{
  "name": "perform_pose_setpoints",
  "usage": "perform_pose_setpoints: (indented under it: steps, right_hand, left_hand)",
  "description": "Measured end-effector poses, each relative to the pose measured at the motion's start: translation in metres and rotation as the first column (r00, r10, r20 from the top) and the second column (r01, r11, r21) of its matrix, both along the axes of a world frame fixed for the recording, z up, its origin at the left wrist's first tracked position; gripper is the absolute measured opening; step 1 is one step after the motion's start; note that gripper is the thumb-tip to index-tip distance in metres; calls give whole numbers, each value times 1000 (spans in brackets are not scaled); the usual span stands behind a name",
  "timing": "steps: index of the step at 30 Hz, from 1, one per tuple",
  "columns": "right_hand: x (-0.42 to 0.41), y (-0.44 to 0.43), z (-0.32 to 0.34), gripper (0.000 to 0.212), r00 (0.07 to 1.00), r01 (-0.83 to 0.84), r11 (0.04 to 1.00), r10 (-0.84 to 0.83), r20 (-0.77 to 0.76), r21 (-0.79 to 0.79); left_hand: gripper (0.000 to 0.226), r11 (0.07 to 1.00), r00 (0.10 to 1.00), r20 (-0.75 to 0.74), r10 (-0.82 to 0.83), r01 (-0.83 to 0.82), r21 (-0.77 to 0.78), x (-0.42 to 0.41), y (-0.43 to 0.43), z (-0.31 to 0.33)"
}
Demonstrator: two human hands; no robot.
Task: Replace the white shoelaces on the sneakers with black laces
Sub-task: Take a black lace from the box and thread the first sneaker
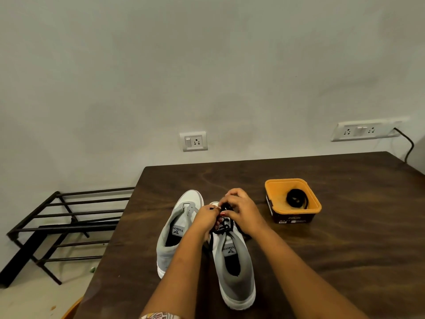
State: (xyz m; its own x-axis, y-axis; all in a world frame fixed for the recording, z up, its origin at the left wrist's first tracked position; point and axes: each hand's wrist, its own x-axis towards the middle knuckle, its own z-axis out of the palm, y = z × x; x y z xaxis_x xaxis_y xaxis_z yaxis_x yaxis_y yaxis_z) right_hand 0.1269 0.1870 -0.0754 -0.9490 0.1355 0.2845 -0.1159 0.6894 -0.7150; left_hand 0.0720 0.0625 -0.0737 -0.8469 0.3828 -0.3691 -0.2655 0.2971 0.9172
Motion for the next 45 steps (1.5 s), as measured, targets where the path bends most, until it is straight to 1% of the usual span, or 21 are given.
perform_pose_setpoints:
  steps: [2, 5, 8, 11, 13, 15, 18, 19, 20, 22, 23, 24, 25, 27, 31, 34, 37, 38, 41, 42, 45]
  right_hand:
    - [1, 1, 0, 16, 1000, 1, 991, 1, -17, 134]
    - [0, 2, 2, 7, 998, 48, 983, -41, -45, 180]
    - [-4, 0, -1, 6, 994, 105, 993, -103, -43, 44]
    - [-7, -4, -5, 10, 971, 234, 955, -241, -12, -184]
    - [-5, -6, -4, 14, 949, 307, 852, -306, 74, -424]
    - [-3, -8, -3, 17, 942, 325, 665, -295, 162, -672]
    - [-1, -14, -2, 21, 924, 352, 374, -284, 255, -858]
    - [0, -14, -1, 21, 916, 355, 276, -295, 272, -894]
    - [0, -13, -1, 21, 907, 355, 189, -305, 290, -915]
    - [2, -6, -3, 21, 891, 371, 86, -315, 328, -925]
    - [4, -2, -6, 22, 881, 390, 71, -320, 349, -918]
    - [5, 2, -9, 22, 869, 417, 82, -329, 370, -905]
    - [7, 4, -12, 23, 856, 447, 110, -340, 389, -888]
    - [9, 7, -18, 24, 838, 492, 180, -363, 407, -852]
    - [7, 12, -24, 25, 835, 522, 279, -360, 416, -806]
    - [7, 16, -29, 25, 821, 545, 278, -367, 437, -791]
    - [8, 18, -30, 25, 816, 570, 330, -340, 468, -753]
    - [8, 19, -29, 25, 816, 577, 390, -312, 486, -718]
    - [10, 20, -28, 20, 825, 537, 572, -205, 527, -620]
    - [10, 21, -29, 16, 821, 517, 640, -183, 541, -568]
    - [10, 20, -31, 13, 796, 431, 818, -145, 588, -381]
  left_hand:
    - [31, 1000, 1000, 22, -9, 9, 10, -1, 0, 1]
    - [31, 999, 998, 63, -2, 0, 38, 0, 1, 1]
    - [32, 988, 991, 124, 52, -69, 136, 2, 2, 1]
    - [34, 953, 974, 147, 170, -200, 226, 2, 4, 0]
    - [36, 898, 937, 183, 297, -339, 279, 0, 2, -3]
    - [32, 800, 890, 283, 357, -448, 400, -2, -1, -5]
    - [29, 617, 814, 436, 384, -578, 535, -2, -2, -2]
    - [30, 634, 815, 411, 408, -577, 515, -3, -2, -2]
    - [30, 709, 839, 316, 443, -544, 449, -5, -4, -5]
    - [28, 895, 908, -64, 415, -394, 210, -8, -13, -10]
    - [25, 955, 906, -305, 293, -295, 42, -8, -19, -10]
    - [22, 967, 857, -507, 89, -196, -162, -8, -25, -12]
    - [18, 913, 775, -613, -155, -125, -389, -6, -30, -12]
    - [18, 697, 535, -632, -561, -107, -709, -4, -37, -14]
    - [22, 444, 159, -466, -871, -155, -883, -11, -50, -15]
    - [21, 390, 8, -409, -913, -279, -877, -19, -54, -14]
    - [28, 410, 13, -430, -903, -281, -868, -22, -53, -16]
    - [30, 432, -3, -450, -893, -286, -855, -23, -51, -20]
    - [29, 389, 99, -414, -905, -203, -899, -19, -46, -23]
    - [30, 441, 129, -463, -877, -170, -882, -18, -45, -24]
    - [42, 626, 448, -543, -711, 51, -778, -15, -42, -23]
